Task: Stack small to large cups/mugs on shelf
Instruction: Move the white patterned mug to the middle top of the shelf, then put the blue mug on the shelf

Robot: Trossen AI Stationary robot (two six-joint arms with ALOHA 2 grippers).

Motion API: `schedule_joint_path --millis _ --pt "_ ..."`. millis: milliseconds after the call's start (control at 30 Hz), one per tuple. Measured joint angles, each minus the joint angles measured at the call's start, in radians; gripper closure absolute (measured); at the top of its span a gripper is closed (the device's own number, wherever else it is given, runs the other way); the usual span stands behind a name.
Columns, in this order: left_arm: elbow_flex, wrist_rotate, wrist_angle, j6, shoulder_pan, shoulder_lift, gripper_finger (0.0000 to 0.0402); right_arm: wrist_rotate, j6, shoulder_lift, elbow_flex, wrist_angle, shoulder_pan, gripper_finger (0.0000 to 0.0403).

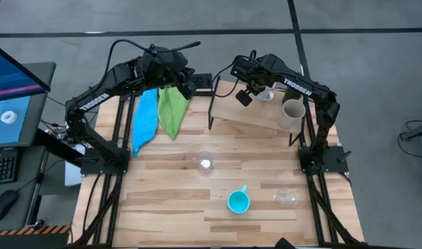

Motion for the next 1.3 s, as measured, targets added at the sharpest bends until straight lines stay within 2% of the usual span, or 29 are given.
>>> schedule_joint_path --millis 200,300,467,667,800,967,1100,1300 --pt "0.0 0.004 -0.001 0.0 0.0 0.0 0.0401 -0.01 -0.006 -0.021 -0.001 0.044 0.018 0.0394" --pt "0.0 0.06 -0.031 -0.016 0.0 -0.001 0.0401 -0.031 -0.011 -0.07 0.033 0.043 0.047 0.0394" --pt "0.0 0.169 -0.15 -0.083 -0.018 -0.008 0.0401 -0.045 -0.01 -0.195 0.084 -0.006 0.11 0.0394" --pt "-0.001 0.259 -0.24 -0.12 -0.146 -0.008 0.0401 -0.174 0.053 -0.402 0.07 -0.039 0.222 0.0394" --pt "0.0 0.235 -0.206 -0.169 -0.285 -0.001 0.0401 -0.185 0.167 -0.511 0.07 -0.036 0.315 0.0394" --pt "-0.005 0.097 -0.155 -0.298 -0.456 0.04 0.0401 -0.185 0.253 -0.587 0.069 -0.036 0.426 0.0394" --pt "-0.007 0.013 -0.099 -0.396 -0.565 0.121 0.0402 -0.185 0.278 -0.618 0.069 -0.036 0.514 0.0394" --pt "-0.007 -0.011 -0.05 -0.494 -0.664 0.288 0.04 -0.185 0.278 -0.627 0.068 -0.036 0.612 0.0379"
